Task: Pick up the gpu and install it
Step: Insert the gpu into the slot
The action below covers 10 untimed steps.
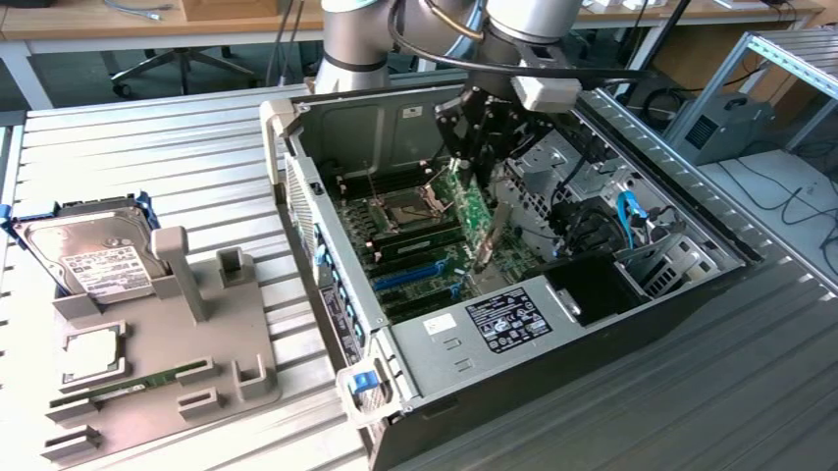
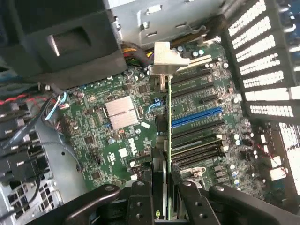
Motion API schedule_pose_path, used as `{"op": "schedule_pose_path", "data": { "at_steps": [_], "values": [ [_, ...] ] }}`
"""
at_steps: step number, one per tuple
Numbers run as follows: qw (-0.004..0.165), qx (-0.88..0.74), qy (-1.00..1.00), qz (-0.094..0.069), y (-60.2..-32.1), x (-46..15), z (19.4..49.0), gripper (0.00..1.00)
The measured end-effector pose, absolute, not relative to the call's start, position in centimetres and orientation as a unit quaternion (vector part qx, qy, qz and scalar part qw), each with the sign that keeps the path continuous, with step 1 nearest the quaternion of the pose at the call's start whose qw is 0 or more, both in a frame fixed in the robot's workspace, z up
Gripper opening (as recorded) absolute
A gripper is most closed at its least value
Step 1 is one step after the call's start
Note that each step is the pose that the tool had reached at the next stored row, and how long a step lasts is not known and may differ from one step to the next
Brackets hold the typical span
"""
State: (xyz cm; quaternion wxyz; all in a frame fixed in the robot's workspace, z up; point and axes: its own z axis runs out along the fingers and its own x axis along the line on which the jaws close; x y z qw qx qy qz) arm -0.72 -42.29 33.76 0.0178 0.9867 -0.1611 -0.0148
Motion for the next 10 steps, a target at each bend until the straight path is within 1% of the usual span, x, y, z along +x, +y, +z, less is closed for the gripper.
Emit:
{"op": "schedule_pose_path", "data": {
  "at_steps": [1,10],
  "values": [
    [0.021,0.98,-0.198,-0.015,-42.29,-0.72,33.59,0.26],
    [0.025,0.967,-0.255,-0.015,-42.29,-0.72,33.38,0.26]
  ]
}}
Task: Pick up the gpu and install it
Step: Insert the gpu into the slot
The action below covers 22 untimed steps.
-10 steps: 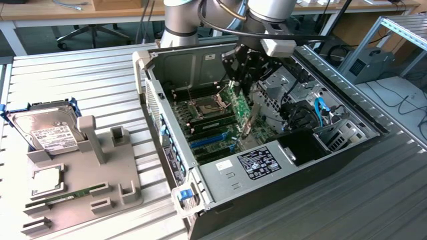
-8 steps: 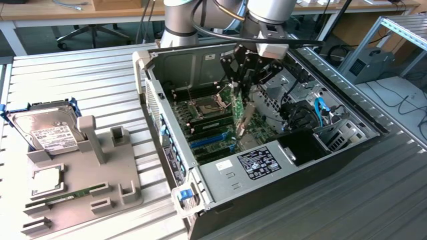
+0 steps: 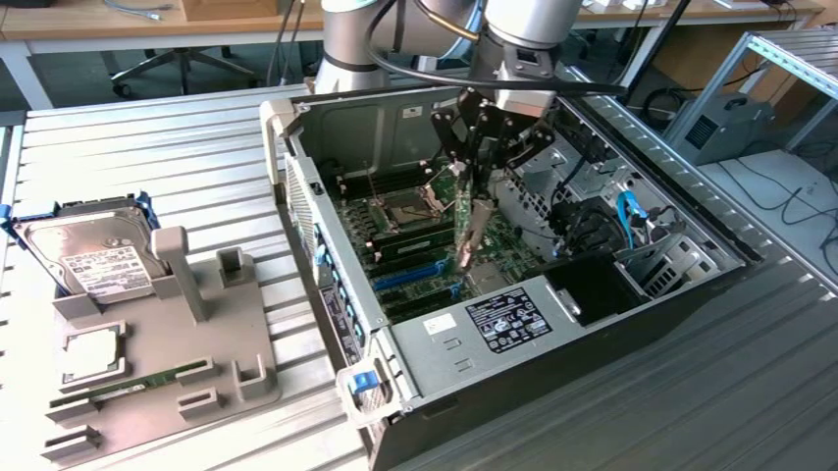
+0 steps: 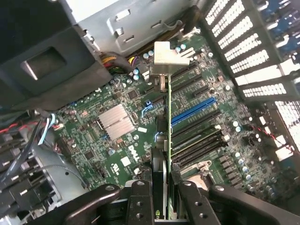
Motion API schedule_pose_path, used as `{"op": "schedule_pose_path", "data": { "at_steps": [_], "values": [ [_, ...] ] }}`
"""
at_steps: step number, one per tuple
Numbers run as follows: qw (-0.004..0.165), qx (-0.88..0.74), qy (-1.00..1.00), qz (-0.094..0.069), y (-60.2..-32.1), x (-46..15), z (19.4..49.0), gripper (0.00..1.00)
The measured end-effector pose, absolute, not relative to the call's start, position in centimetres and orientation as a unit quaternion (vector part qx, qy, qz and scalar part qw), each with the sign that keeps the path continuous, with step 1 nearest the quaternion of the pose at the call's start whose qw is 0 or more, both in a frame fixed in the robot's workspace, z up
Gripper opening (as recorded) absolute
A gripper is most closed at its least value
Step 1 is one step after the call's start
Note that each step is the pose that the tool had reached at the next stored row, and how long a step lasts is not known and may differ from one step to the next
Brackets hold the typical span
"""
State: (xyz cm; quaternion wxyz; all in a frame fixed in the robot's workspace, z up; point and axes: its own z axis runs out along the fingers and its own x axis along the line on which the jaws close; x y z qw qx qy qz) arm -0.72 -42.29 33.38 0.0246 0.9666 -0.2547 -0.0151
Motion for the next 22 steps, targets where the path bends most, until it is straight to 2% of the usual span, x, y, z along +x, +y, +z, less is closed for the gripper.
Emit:
{"op": "schedule_pose_path", "data": {
  "at_steps": [22],
  "values": [
    [0.029,0.929,-0.37,-0.016,-42.29,-0.72,32.93,0.26]
  ]
}}
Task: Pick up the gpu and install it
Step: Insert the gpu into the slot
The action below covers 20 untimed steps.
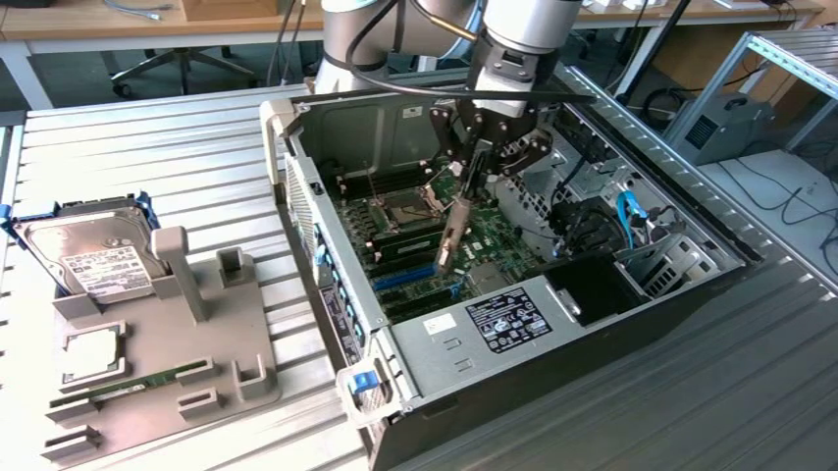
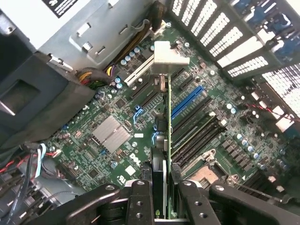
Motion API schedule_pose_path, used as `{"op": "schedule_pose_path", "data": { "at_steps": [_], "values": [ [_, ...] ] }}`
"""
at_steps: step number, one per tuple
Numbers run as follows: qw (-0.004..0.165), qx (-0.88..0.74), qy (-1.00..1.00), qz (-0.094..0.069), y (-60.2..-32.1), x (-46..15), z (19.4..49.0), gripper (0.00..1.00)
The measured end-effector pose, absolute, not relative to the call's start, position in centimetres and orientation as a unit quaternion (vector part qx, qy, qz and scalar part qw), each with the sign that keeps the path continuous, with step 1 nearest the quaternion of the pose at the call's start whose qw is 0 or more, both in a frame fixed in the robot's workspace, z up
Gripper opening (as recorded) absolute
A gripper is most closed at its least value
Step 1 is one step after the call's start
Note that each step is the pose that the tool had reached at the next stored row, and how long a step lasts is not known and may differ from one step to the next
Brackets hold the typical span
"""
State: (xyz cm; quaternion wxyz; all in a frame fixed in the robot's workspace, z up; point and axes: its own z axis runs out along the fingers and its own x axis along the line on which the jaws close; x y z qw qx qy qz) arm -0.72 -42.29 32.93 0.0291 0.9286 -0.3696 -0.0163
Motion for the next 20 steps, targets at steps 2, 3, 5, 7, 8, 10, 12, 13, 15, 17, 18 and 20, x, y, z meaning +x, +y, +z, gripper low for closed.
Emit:
{"op": "schedule_pose_path", "data": {
  "at_steps": [2,3,5,7,8,10,12,13,15,17,18,20],
  "values": [
    [0.029,0.923,-0.383,-0.017,-42.29,-0.72,32.83,0.26],
    [0.029,0.92,-0.389,-0.017,-42.29,-0.72,32.8,0.26],
    [0.029,0.912,-0.408,-0.017,-42.29,-0.72,32.68,0.26],
    [0.029,0.906,-0.421,-0.017,-42.29,-0.72,32.6,0.26],
    [0.029,0.903,-0.427,-0.018,-42.29,-0.72,32.55,0.26],
    [0.029,0.898,-0.439,-0.018,-42.29,-0.72,32.47,0.26],
    [0.029,0.892,-0.451,-0.018,-42.29,-0.72,32.4,0.26],
    [0.029,0.89,-0.456,-0.018,-42.29,-0.72,32.38,0.26],
    [0.03,0.885,-0.465,-0.018,-42.29,-0.72,32.32,0.26],
    [0.03,0.881,-0.473,-0.018,-42.29,-0.72,32.27,0.26],
    [0.03,0.878,-0.477,-0.018,-42.29,-0.72,32.25,0.26],
    [0.031,0.874,-0.484,-0.018,-42.29,-0.72,32.21,0.26]
  ]
}}
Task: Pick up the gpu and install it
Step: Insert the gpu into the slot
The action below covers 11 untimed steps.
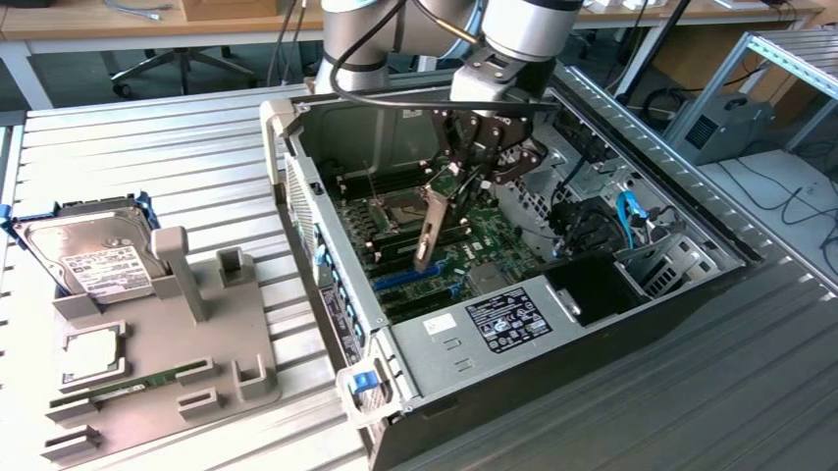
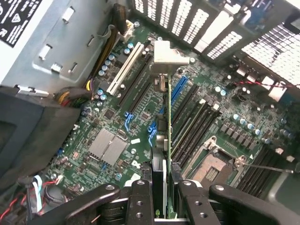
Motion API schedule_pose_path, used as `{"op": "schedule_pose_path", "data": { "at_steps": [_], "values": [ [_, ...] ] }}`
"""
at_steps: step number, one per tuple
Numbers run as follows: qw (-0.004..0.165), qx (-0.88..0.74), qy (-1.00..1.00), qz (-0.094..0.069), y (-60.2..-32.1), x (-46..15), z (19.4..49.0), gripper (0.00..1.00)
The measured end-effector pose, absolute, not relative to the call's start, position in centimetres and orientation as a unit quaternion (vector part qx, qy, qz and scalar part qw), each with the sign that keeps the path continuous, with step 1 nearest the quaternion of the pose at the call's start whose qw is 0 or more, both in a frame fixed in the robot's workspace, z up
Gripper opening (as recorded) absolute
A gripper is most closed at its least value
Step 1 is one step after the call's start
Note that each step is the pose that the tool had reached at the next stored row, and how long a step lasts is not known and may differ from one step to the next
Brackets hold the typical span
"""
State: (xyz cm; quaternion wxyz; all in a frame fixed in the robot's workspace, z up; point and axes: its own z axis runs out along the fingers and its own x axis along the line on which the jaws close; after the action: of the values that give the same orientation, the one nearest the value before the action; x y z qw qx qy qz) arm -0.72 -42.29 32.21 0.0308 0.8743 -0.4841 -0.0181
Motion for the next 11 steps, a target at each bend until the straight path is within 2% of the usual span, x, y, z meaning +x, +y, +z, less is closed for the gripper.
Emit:
{"op": "schedule_pose_path", "data": {
  "at_steps": [11],
  "values": [
    [0.032,0.839,-0.542,-0.019,-42.29,-0.72,31.91,0.26]
  ]
}}
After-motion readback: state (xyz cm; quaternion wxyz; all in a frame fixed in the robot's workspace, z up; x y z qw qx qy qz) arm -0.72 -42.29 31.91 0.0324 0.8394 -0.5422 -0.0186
